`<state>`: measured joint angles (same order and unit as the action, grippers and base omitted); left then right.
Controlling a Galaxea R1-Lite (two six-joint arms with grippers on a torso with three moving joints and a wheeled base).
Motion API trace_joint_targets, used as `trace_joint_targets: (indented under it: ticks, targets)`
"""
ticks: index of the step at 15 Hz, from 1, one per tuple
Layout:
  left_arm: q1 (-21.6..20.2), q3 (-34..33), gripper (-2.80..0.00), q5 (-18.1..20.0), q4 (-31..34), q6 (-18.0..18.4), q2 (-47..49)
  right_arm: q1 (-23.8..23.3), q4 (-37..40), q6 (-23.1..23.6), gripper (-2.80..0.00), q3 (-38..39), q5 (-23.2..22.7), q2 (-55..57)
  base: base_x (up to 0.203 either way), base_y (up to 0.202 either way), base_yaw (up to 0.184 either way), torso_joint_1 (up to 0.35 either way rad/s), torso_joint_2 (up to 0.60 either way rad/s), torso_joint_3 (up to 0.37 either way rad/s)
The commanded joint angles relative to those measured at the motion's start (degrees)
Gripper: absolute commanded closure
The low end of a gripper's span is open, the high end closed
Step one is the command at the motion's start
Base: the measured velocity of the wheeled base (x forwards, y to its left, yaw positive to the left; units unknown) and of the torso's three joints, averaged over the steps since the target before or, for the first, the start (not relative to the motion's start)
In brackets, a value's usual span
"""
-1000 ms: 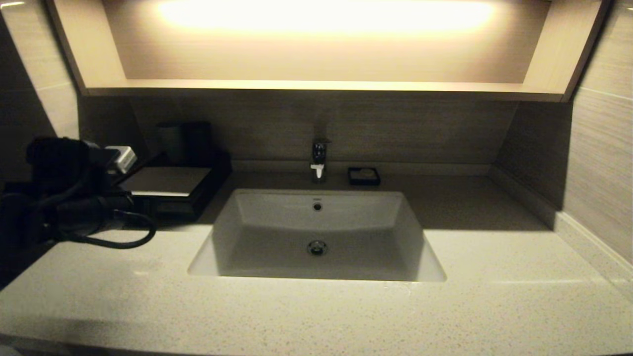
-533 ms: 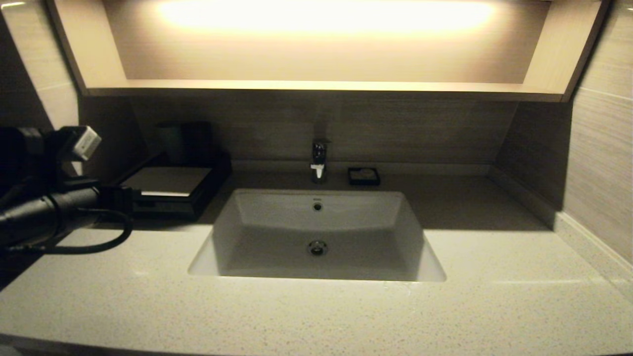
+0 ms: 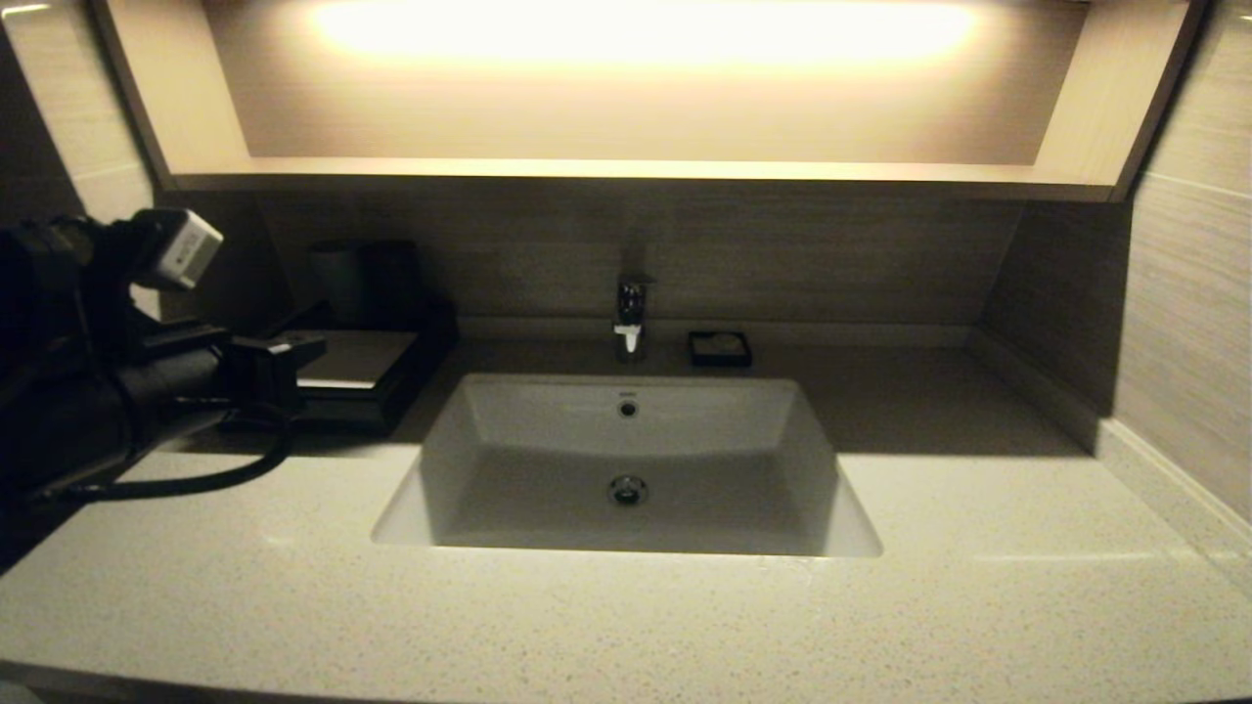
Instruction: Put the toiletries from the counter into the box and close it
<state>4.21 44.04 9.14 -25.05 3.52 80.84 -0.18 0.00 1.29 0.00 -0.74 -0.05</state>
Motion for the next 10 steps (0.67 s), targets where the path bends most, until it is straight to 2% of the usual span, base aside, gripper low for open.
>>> trace_joint_targets:
  ticks: [1,4,10]
  targets:
    - [2.7,-0.4,0.00,0.0,-0.3,-0.2,-1.3,0.0,0.0,0.0,0.00,0.1,0.0,0.0,0.000,0.000,0.000,0.000,0.00,0.000]
    - [2.7,-1.9,0.00,-0.4,-0.3,-0.4,-3.9,0.0,0.0,0.0,0.00,0.1,0.0,0.0,0.000,0.000,0.000,0.000,0.00,0.000]
    - [-4.1,-8.3,0.00,-0.8,-0.3,0.1,-12.3,0.0,0.0,0.0,0.00,0.1,0.0,0.0,0.000,0.000,0.000,0.000,0.00,0.000]
